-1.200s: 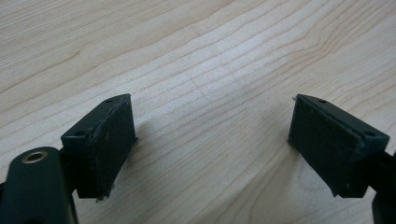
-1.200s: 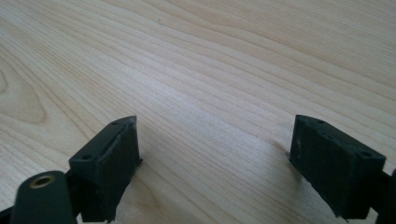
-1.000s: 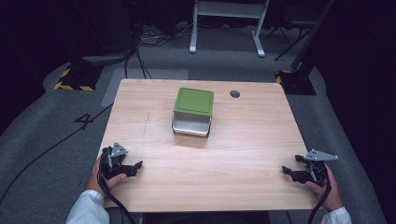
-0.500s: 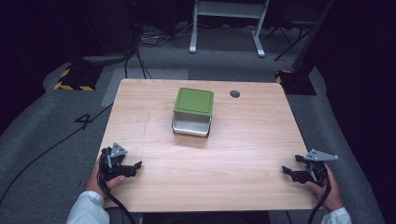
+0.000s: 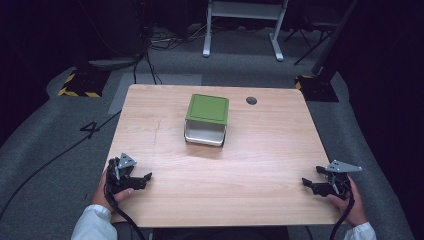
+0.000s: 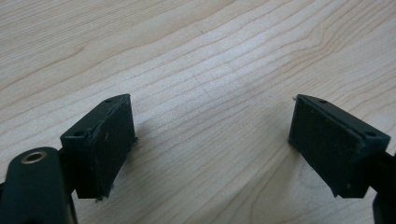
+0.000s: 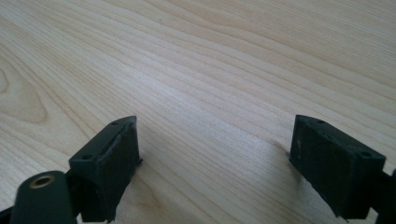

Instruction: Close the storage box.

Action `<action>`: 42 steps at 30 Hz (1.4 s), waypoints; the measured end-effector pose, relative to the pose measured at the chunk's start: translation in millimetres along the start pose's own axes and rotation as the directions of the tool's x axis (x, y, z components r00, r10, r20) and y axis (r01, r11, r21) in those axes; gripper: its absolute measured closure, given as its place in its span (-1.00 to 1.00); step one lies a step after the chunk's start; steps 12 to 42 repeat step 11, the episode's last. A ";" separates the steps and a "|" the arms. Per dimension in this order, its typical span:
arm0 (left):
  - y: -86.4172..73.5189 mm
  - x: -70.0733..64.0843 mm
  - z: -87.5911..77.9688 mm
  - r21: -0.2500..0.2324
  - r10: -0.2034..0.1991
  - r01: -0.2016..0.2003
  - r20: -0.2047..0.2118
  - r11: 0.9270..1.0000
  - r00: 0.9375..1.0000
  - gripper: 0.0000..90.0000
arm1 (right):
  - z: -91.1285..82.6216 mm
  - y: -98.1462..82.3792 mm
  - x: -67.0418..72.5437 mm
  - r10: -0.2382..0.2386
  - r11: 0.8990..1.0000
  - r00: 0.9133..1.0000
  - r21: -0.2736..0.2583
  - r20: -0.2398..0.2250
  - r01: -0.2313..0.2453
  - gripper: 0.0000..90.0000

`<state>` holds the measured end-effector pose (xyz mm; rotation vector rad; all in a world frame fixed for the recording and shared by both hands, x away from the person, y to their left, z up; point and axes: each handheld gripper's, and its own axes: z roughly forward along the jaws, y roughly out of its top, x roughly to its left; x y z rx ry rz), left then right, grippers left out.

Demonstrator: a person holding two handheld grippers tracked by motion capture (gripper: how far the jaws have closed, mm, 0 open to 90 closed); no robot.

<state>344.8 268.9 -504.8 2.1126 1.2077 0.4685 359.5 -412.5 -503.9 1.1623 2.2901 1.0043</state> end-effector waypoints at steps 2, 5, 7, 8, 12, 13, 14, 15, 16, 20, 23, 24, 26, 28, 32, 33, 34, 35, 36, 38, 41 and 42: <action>0.0 0.0 0.0 0.000 -0.001 0.001 0.000 1.000 1.000 -0.67 | 0.0 0.0 0.0 0.000 1.000 1.000 0.000 0.000 0.000 -0.65; 0.0 -0.1 0.0 0.000 -0.002 0.002 0.001 1.000 1.000 -0.67 | 0.0 0.0 0.1 0.000 1.000 1.000 -0.001 0.001 0.000 -0.65; 0.0 0.0 0.0 0.000 -0.001 0.001 0.000 1.000 1.000 -0.67 | 0.0 0.0 0.0 0.000 1.000 1.000 0.000 0.000 0.000 -0.65; 0.0 -0.1 0.0 0.000 -0.002 0.002 0.001 1.000 1.000 -0.67 | 0.0 0.0 0.0 0.000 1.000 1.000 0.000 0.000 0.000 -0.65; 0.0 -0.2 0.1 0.000 -0.003 0.003 0.001 1.000 1.000 -0.67 | 0.0 0.0 0.1 -0.001 1.000 1.000 -0.001 0.001 0.001 -0.65; 0.0 -0.2 0.1 0.000 -0.003 0.003 0.001 1.000 1.000 -0.67 | 0.0 0.0 0.1 -0.001 1.000 1.000 -0.001 0.001 0.001 -0.65; 0.0 -0.2 0.1 0.000 -0.003 0.003 0.001 1.000 1.000 -0.67 | 0.0 0.0 0.1 -0.001 1.000 1.000 -0.001 0.001 0.001 -0.65; 0.0 -0.2 0.1 0.000 -0.003 0.003 0.001 1.000 1.000 -0.67 | 0.0 0.0 0.1 -0.001 1.000 1.000 -0.001 0.001 0.001 -0.65; 0.0 -0.2 0.1 0.000 -0.003 0.003 0.001 1.000 1.000 -0.67 | 0.0 0.0 0.1 -0.001 1.000 1.000 -0.001 0.001 0.001 -0.65; 0.0 -0.2 0.1 0.000 -0.003 0.003 0.001 1.000 1.000 -0.67 | 0.0 0.0 0.1 -0.001 1.000 1.000 -0.001 0.001 0.001 -0.65; 0.0 -0.2 0.1 0.000 -0.003 0.003 0.001 1.000 1.000 -0.67 | 0.0 0.0 0.1 -0.001 1.000 1.000 -0.001 0.001 0.001 -0.65; 0.0 -0.2 0.1 0.000 -0.003 0.003 0.001 1.000 1.000 -0.67 | 0.0 0.0 0.1 -0.001 1.000 1.000 -0.001 0.001 0.001 -0.65; 0.0 -0.2 0.1 0.000 -0.003 0.003 0.001 1.000 1.000 -0.67 | 0.0 0.0 0.1 -0.001 1.000 1.000 -0.001 0.001 0.001 -0.65; 0.0 -0.2 0.1 0.000 -0.003 0.003 0.001 1.000 1.000 -0.67 | 0.0 0.0 0.1 -0.001 1.000 1.000 -0.001 0.001 0.001 -0.65; 0.0 -0.2 0.1 0.000 -0.003 0.003 0.001 1.000 1.000 -0.67 | 0.0 0.0 0.1 -0.001 1.000 1.000 -0.001 0.001 0.001 -0.65; 0.0 -0.2 0.1 0.000 -0.003 0.003 0.001 1.000 1.000 -0.67 | 0.0 0.0 0.1 -0.001 1.000 1.000 -0.001 0.001 0.001 -0.65; 0.0 -0.2 0.1 0.000 -0.003 0.003 0.001 1.000 1.000 -0.67 | 0.0 0.0 0.1 -0.001 1.000 1.000 -0.001 0.001 0.001 -0.65; 0.0 -0.2 0.1 0.000 -0.003 0.003 0.001 1.000 1.000 -0.67 | 0.0 0.0 0.1 -0.001 1.000 1.000 -0.001 0.001 0.001 -0.65; 0.0 -0.2 0.1 0.000 -0.003 0.003 0.001 1.000 1.000 -0.67 | 0.0 0.0 0.1 -0.001 1.000 1.000 -0.001 0.001 0.001 -0.65; 0.0 -0.2 0.1 0.000 -0.003 0.003 0.001 1.000 1.000 -0.67 | 0.0 0.0 0.1 -0.001 1.000 1.000 -0.001 0.001 0.001 -0.65; 0.0 -0.2 0.1 0.000 -0.003 0.003 0.001 1.000 1.000 -0.67 | 0.0 0.0 0.1 -0.001 1.000 1.000 -0.001 0.001 0.001 -0.65; 0.0 -0.2 0.1 0.000 -0.003 0.003 0.001 1.000 1.000 -0.67 | 0.0 0.0 0.1 -0.001 1.000 1.000 -0.001 0.001 0.001 -0.65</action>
